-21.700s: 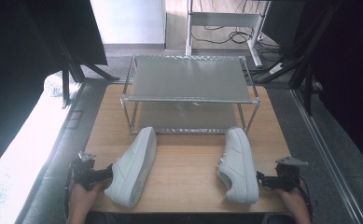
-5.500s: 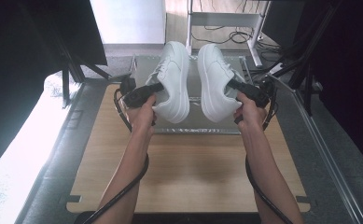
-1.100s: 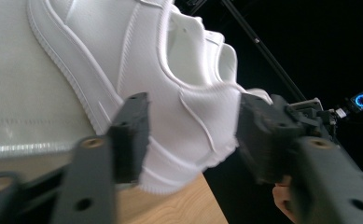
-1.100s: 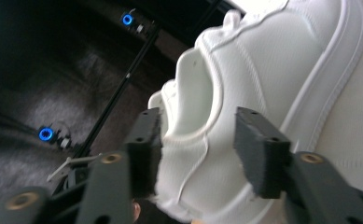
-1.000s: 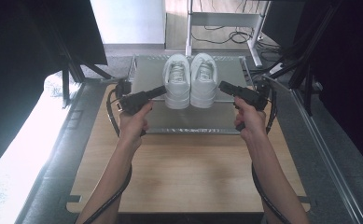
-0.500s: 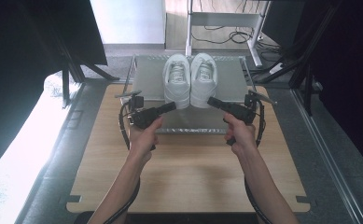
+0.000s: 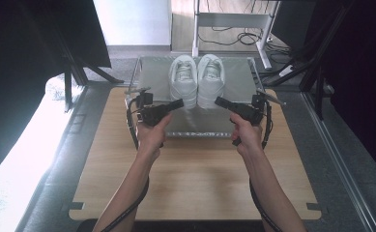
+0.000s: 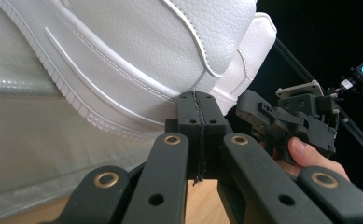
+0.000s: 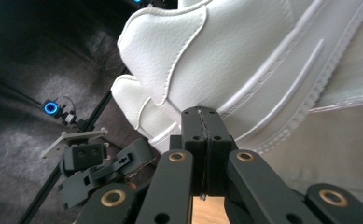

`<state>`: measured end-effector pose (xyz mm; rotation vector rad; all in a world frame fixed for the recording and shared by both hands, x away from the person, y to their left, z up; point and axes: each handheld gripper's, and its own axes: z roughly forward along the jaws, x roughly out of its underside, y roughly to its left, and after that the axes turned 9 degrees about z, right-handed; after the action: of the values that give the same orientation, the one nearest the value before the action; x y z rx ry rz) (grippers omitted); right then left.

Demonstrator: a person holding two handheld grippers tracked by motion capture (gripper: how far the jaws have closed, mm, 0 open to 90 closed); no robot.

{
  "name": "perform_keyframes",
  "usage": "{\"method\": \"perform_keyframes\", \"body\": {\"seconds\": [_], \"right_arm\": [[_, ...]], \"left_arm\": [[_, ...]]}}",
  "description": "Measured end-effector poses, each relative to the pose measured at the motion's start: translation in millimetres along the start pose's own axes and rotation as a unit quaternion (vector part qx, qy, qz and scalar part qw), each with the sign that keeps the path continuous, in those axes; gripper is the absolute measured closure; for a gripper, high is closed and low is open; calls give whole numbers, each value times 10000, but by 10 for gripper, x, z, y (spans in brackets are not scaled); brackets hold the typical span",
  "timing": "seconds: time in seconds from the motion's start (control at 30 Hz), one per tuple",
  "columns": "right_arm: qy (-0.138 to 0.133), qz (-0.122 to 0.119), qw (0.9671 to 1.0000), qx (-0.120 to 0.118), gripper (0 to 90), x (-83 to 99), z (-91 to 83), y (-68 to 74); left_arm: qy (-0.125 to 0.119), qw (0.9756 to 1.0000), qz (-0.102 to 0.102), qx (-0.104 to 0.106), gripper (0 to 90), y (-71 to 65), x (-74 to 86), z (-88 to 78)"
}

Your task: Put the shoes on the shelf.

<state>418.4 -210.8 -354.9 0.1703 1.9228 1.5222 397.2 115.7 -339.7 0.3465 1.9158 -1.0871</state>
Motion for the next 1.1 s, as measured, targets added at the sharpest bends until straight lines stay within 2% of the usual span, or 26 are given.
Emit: {"method": "perform_keyframes", "body": {"seconds": [0.13, 0.23, 0.47, 0.5, 0.53, 0.6, 0.63, 0.7, 0.77, 0.9, 1.07, 1.1], "right_arm": [[1, 139, 9999, -38, 900, -46, -6, -24], [23, 20, 10000, 31, 900, -49, -1, -11], [72, 142, 9999, -26, 900, -13, -15, -54], [72, 142, 9999, -26, 900, -13, -15, -54], [171, 69, 9998, 107, 900, 2, 14, -43], [161, 122, 9998, 35, 900, 20, 27, -56], [167, 97, 9998, 58, 900, 15, 27, -62], [184, 87, 9998, 25, 900, 6, 27, -73], [181, 153, 9997, 4, 900, 0, 25, -76], [148, 54, 9999, 66, 900, 1, 29, -64], [230, 64, 9997, 18, 900, -5, 16, -66], [230, 64, 9997, 18, 900, -5, 16, -66]], "left_arm": [[11, 10000, 19, 29, 900, 12, -15, 4], [2, 9999, -61, 136, 900, 48, 7, -2], [95, 9999, 19, 120, 900, 61, 23, -7], [142, 9998, 83, -123, 900, 52, 21, -2], [133, 9991, 180, -348, 900, 68, 29, 6], [-9, 10000, -86, 2, 900, 183, 45, 18], [35, 9999, 33, -93, 900, 160, 34, 19], [49, 9999, 31, -130, 900, 144, 26, 26], [61, 9999, -28, -113, 900, 151, 13, 43], [31, 9998, -172, 11, 900, 176, 32, 34], [87, 9997, -203, 38, 878, 169, 17, 25], [76, 9997, -200, 106, 878, 160, 17, 20]]}}
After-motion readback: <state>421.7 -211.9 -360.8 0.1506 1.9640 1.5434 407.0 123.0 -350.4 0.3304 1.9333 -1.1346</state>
